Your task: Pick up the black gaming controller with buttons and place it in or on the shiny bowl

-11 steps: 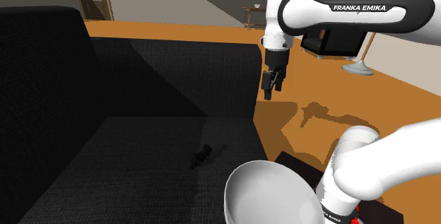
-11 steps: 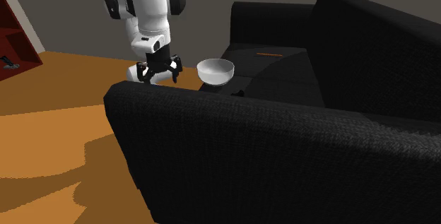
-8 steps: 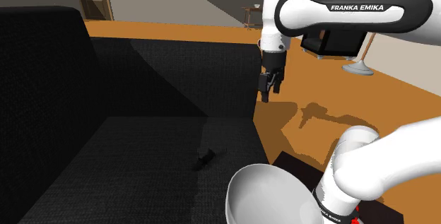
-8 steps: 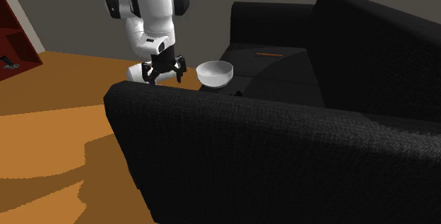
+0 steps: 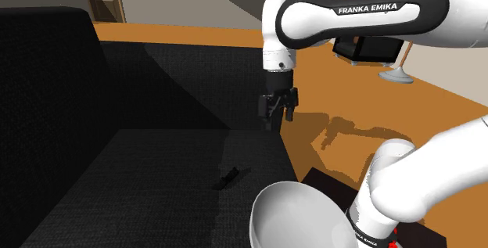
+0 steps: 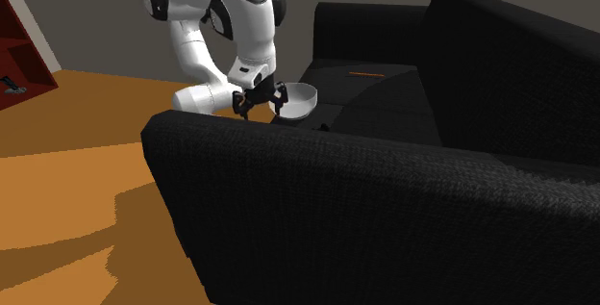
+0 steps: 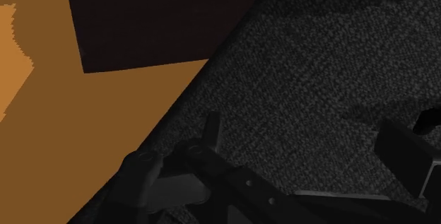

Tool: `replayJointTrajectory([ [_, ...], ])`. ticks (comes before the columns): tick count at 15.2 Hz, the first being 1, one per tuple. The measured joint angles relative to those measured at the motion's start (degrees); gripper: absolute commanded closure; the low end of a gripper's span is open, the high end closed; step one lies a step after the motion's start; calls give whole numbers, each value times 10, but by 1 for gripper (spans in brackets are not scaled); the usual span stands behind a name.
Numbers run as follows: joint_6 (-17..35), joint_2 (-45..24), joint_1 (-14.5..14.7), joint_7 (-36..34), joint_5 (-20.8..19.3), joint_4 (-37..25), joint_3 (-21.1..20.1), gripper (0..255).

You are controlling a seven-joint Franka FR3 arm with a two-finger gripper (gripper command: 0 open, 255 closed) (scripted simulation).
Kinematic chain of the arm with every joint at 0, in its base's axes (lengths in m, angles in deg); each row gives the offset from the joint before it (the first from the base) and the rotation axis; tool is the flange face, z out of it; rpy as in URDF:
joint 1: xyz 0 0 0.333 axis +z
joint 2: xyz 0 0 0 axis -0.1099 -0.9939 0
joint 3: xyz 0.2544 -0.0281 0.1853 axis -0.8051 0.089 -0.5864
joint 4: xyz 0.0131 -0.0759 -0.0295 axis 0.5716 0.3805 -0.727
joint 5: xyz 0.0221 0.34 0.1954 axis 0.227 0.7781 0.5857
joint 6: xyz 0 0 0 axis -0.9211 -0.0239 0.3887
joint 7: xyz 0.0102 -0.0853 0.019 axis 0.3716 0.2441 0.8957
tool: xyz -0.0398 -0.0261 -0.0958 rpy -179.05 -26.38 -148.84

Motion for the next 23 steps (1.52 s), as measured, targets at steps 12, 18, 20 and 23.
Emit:
replayJointTrajectory([
  [12,66,-195,25,-221,142,-103,-90,0],
  [18,99,-229,34,-256,167,-104,-105,0],
  [20,112,-233,36,-256,169,-97,-109,0],
  [23,130,-231,39,-255,173,-78,-113,0],
])
